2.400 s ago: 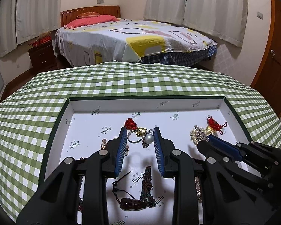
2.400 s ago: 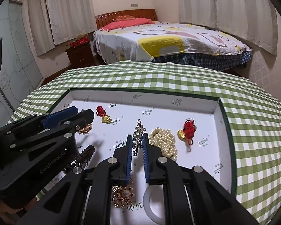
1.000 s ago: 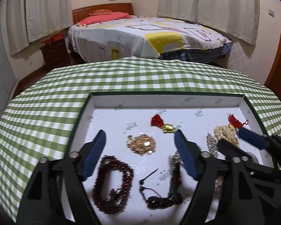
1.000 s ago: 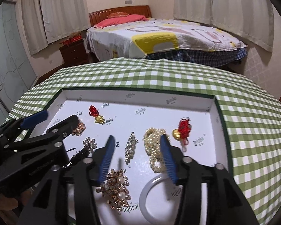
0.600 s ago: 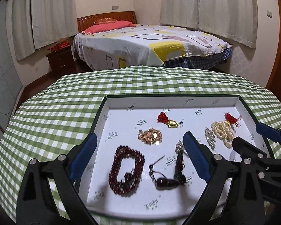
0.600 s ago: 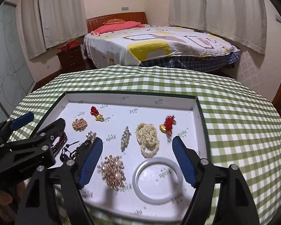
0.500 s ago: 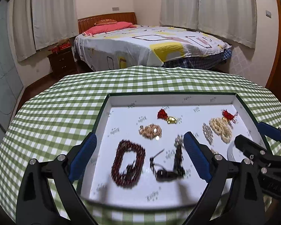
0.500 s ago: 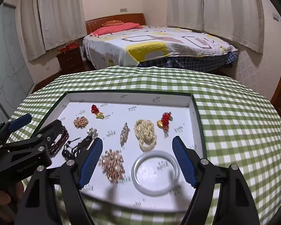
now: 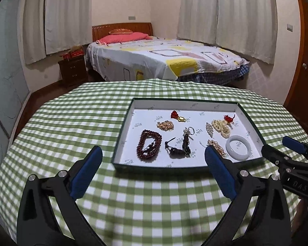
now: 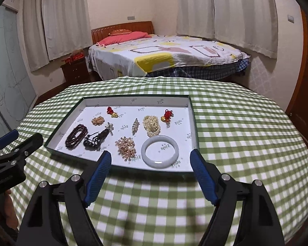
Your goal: Organize jewelry
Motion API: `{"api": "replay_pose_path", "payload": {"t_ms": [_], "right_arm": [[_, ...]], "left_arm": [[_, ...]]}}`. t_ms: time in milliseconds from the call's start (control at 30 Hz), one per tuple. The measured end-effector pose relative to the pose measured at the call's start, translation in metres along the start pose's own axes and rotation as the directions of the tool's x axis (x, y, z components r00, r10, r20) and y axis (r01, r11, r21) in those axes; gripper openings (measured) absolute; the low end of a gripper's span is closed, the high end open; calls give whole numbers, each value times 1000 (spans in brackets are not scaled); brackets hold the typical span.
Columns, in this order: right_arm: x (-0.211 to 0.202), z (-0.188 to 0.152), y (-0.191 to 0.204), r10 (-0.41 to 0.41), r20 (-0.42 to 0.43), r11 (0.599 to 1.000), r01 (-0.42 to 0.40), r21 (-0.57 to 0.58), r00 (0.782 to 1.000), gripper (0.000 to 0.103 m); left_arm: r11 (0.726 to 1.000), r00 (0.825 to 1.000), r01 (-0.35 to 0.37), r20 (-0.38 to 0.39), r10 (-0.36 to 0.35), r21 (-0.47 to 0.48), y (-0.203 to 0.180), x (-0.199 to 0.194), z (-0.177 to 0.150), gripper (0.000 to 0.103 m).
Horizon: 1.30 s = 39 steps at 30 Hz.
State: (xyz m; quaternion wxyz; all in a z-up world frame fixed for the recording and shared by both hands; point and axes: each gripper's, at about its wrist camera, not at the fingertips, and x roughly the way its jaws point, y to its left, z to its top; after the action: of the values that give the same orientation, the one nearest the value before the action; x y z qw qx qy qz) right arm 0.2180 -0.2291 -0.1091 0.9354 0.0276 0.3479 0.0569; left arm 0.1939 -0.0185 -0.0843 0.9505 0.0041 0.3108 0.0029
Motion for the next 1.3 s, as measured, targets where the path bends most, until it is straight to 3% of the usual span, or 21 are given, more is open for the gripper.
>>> {"api": "replay_pose_path", "payload": {"t_ms": [267,700,1067,1300], "right_arm": [[-57,-5,5,-12,69,1000,13,-20,998,79],[-136,-11,15,-4,174,999,12,-46,985,81],[-177,-9,16,4,265,999,9,-47,964,83],[-182,-7,15,6,290,999,6,-42,957,83]], "left_arm": [[999,998,-27,62,29,-28,12,-64,-3,99],[997,979,-69,192,73,-29,24,-156,2,99],[996,971,-76,224,83,-38,30,-183,-3,99],[996,971,-78,223,86,-45,32,-186,-5,99]]}}
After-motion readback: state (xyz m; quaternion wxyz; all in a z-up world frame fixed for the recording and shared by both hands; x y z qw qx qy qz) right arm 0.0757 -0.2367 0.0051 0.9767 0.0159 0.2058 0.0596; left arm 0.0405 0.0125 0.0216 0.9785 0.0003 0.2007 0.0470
